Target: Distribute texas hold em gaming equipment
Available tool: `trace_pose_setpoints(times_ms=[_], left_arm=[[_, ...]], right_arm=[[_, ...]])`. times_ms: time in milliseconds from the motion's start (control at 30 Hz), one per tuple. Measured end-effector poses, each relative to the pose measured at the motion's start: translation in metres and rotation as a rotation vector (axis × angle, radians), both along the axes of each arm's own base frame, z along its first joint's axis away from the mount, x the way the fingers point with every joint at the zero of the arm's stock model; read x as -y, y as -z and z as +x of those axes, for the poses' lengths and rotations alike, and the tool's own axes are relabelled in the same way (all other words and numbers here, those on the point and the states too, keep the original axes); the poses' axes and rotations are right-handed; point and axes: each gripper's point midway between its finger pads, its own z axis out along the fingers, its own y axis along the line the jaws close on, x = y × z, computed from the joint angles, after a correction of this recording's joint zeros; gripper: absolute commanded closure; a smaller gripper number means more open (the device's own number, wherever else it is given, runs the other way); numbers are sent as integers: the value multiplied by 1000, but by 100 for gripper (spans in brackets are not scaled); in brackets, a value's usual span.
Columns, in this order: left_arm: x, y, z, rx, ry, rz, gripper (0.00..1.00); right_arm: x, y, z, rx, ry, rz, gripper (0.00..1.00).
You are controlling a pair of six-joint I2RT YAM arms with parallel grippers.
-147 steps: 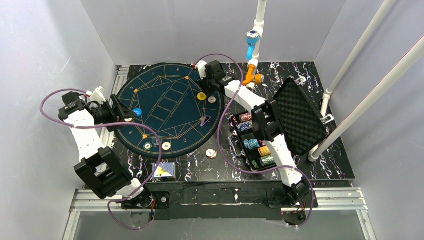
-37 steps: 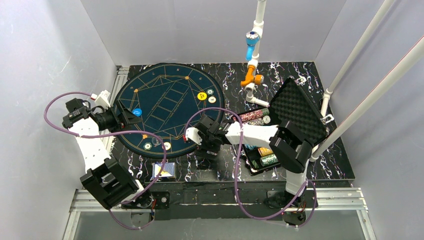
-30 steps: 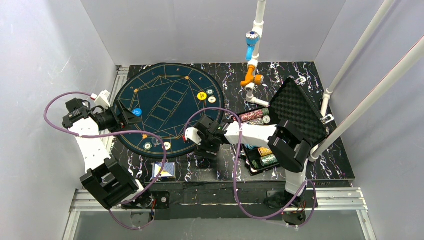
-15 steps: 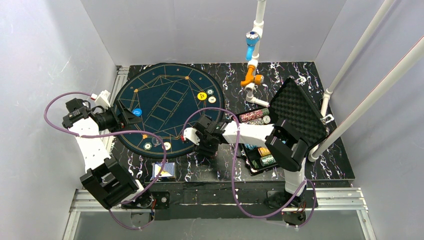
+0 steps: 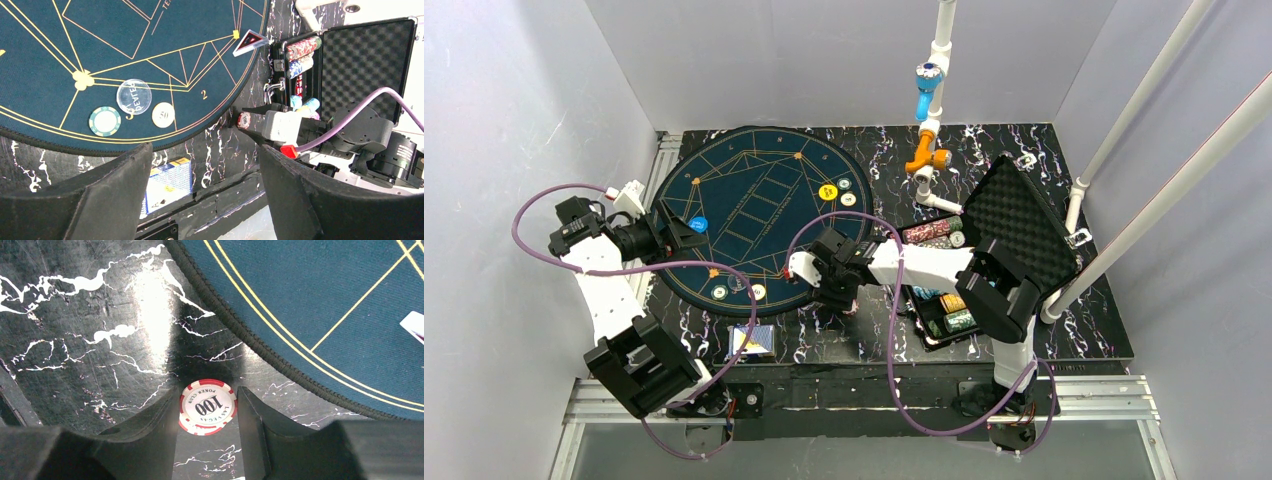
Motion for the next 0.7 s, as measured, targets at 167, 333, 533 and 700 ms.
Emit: trace_pose_setpoints(times_ms=[167,333,533,700], left_arm=[[0,0,0,-1,-1,-1,24],[1,-1,0,2,-1,-11,24],[7,-12,2,32,1,-78,24],[9,-29,6,89,-8,-162,24]], right_arm=[[-2,-2,1,2,2,5,54],[-22,-23,13,34,3,59,55],[-64,-49,35,78,7,156,56],[-102,-53,50,66,26,223,57]])
